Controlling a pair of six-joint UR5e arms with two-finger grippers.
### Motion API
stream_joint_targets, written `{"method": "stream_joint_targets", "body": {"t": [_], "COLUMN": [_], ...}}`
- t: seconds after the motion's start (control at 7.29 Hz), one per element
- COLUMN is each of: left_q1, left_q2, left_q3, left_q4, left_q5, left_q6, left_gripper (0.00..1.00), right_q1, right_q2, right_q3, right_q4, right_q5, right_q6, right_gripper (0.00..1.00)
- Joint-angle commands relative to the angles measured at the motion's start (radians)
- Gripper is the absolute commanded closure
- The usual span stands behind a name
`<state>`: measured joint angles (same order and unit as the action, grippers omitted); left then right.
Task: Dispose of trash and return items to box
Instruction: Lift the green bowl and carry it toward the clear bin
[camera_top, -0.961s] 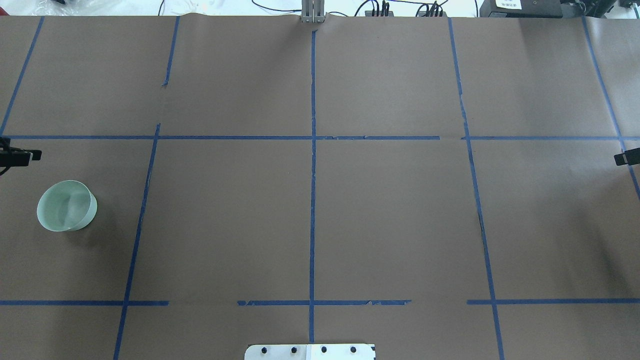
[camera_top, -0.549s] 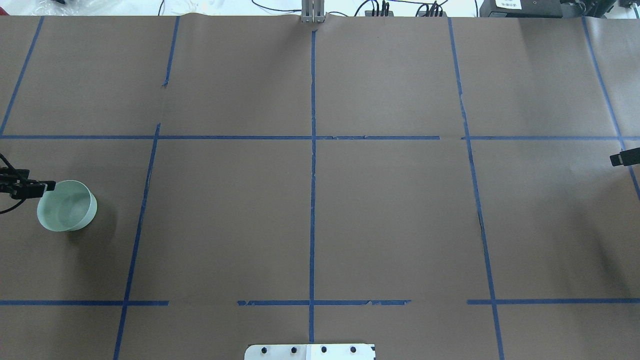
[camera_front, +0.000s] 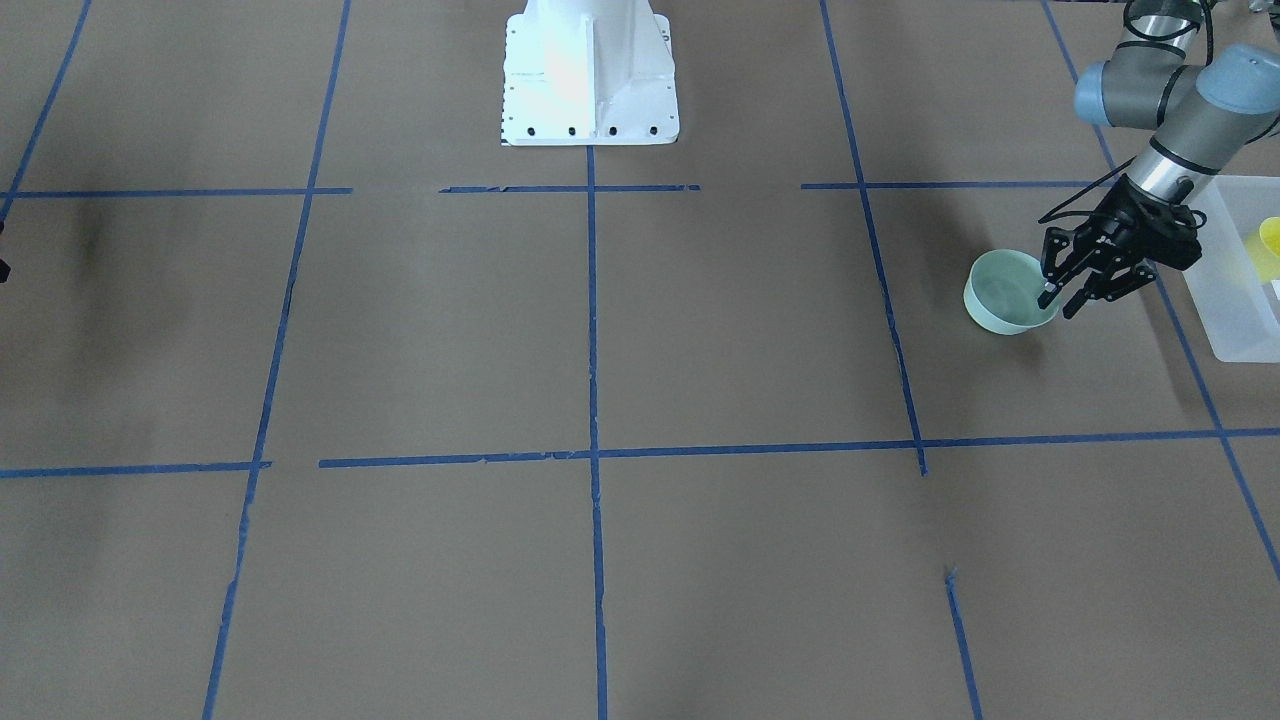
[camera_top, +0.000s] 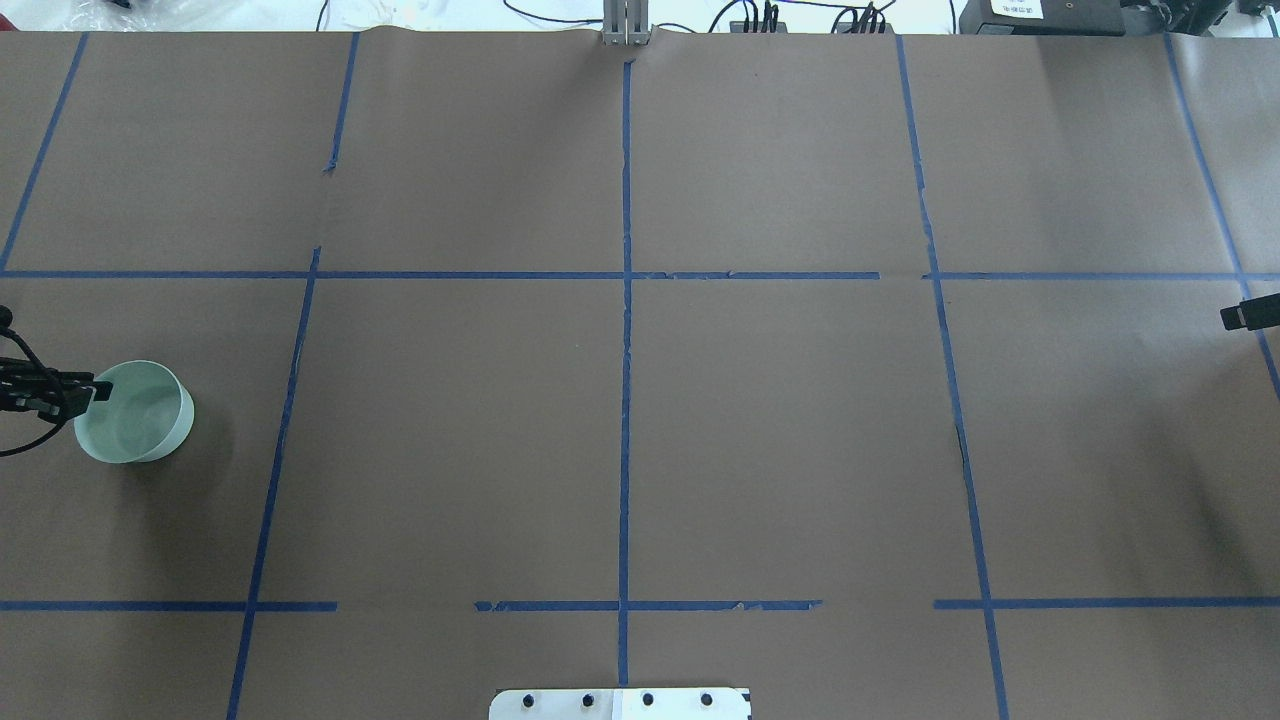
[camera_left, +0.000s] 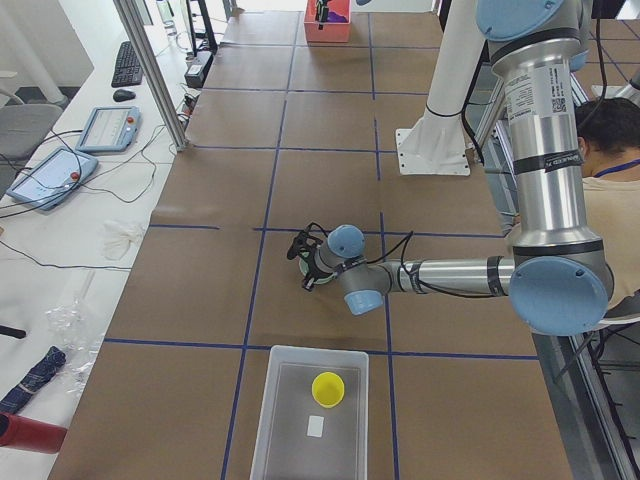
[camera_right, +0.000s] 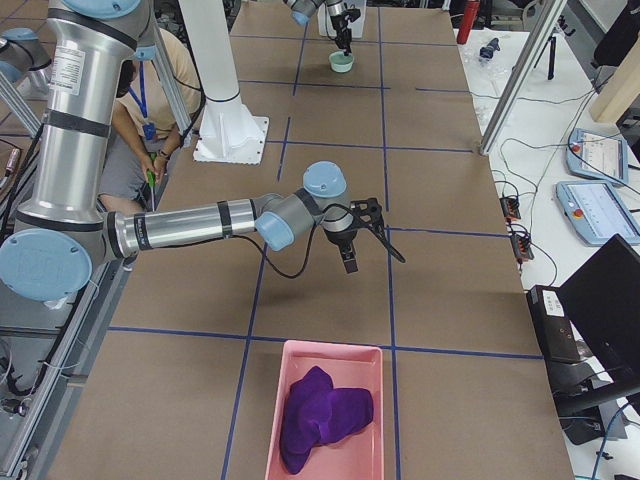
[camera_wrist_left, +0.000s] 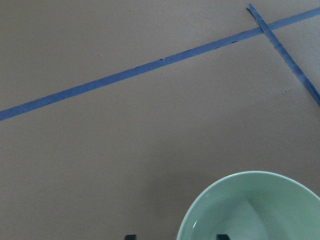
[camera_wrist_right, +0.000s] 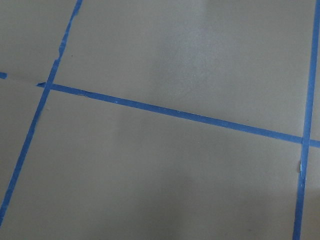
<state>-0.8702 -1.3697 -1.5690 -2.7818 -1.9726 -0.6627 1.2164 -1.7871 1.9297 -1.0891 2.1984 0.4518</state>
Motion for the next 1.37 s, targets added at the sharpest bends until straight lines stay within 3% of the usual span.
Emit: {"method": "stream_joint_targets", "body": {"t": [0.0,0.14,0.27,0.55,0.69,1.1,1.24], "left_q1": [-0.010,-0.044,-0.170,-0.350,-0.446,-0.756,-0.791], "left_q2": [0.004,0.009,0.011,0.005,0.001,-0.112,-0.115], "left_q3": [-0.023,-0.031,-0.032,-0.084,-0.136,-0.123,-0.083], "left_q4": [0.005,0.010,0.043,0.255,0.421,0.881,0.881], "left_q5": [-0.040,-0.155,-0.264,-0.389,-0.396,-0.397,-0.397], "left_q6": [0.050,0.119,0.200,0.477,0.629,1.187,1.230], "left_gripper": [1.00,1.00,1.00,1.00,1.00,1.00,1.00], "right_q1": [0.000,0.000,0.000,0.000,0.000,-0.002,-0.003], "right_q2": [0.002,0.003,0.005,0.005,0.006,0.009,0.009], "right_q3": [0.000,0.000,0.000,0.002,0.000,-0.001,-0.002], "right_q4": [0.000,0.000,0.000,0.000,0.000,0.000,0.000], "right_q5": [-0.003,-0.002,-0.002,0.000,-0.002,-0.002,-0.002], "right_q6": [-0.002,-0.002,-0.002,-0.002,-0.002,-0.002,-0.002], "right_gripper": [0.00,0.00,0.00,0.00,0.00,0.00,0.00]}}
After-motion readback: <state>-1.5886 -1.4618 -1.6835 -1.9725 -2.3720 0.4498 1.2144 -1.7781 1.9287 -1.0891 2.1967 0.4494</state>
